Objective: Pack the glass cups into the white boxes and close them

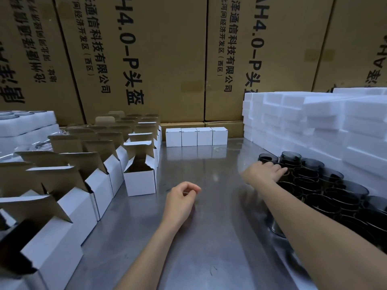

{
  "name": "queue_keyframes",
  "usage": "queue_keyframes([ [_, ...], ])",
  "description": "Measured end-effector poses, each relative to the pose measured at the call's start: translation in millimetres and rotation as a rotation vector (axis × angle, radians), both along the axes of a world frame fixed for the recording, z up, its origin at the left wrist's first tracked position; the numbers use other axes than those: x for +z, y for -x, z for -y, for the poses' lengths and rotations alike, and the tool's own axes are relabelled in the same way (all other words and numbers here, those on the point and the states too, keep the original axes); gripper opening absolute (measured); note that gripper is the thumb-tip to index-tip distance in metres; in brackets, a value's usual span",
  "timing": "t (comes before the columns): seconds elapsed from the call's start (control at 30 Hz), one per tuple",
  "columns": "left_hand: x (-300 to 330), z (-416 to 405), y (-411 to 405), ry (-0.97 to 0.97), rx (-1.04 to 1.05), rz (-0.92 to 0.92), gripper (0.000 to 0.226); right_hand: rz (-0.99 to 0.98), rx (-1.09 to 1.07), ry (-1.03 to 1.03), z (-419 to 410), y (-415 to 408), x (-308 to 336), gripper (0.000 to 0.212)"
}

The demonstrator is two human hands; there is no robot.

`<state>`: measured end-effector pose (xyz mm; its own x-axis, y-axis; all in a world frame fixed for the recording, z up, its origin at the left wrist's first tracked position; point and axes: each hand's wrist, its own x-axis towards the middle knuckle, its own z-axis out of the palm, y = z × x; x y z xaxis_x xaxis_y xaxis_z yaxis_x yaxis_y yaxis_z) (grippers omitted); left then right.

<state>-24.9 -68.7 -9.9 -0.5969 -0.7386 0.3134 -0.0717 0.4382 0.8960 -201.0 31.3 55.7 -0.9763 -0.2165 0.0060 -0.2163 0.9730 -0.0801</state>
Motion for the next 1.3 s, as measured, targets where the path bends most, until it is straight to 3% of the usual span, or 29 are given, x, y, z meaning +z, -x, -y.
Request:
queue_keyframes([
  [0.3, 0.8, 1.0, -0.6, 0.0, 0.025, -0.043, 0.024, -0.099, 0.378, 0.147, 29.4, -59.4, -2.7, 0.044],
  [0.47, 0.1, 2.6, 0.0, -0.007, -0.002, -0.005, 0.057, -0.286, 0.667, 0.296, 35.5, -98.6, -20.3, 0.039],
  [0.57, -1.1, 6.4, -1.6, -0.01, -0.065, 0.004, 0.064, -0.338, 0.801, 0.529, 31.6, -104.7, -31.0, 0.041],
  [0.63, -1.7, 8.8, -3.0, -0.003, -0.091, -0.021, 0.059, -0.278, 0.792, 0.784, 25.5, -100.2, -40.4, 0.046],
  [0.7, -3.0, 9.6, -3.3, -0.03, -0.104, -0.039, 0.064, -0.067, 0.725, 0.964, 19.4, -92.2, -51.5, 0.054],
  [0.77, -4.0, 10.5, -2.6, -0.017, -0.079, -0.005, 0.073, 0.246, 0.687, 1.036, 16.7, -83.5, -58.2, 0.061],
  [0.83, -5.3, 11.5, -1.6, 0.041, -0.064, 0.02, 0.068, 0.408, 0.699, 1.067, 18.1, -76.8, -59.8, 0.064],
  [1.03, -3.1, 11.5, -4.9, 0.094, -0.074, 0.01, 0.053, 0.371, 0.775, 1.025, 18.7, -65.7, -61.9, 0.05],
  [1.17, 0.9, 10.0, -10.3, 0.089, -0.206, -0.008, 0.059, 0.424, 0.767, 1.117, 13.8, -62.8, -63.1, 0.057],
  [1.3, -0.3, 6.3, -10.3, 0.078, -0.247, -0.079, 0.066, 0.329, 0.824, 1.13, 13.0, -65.3, -64.6, 0.066],
])
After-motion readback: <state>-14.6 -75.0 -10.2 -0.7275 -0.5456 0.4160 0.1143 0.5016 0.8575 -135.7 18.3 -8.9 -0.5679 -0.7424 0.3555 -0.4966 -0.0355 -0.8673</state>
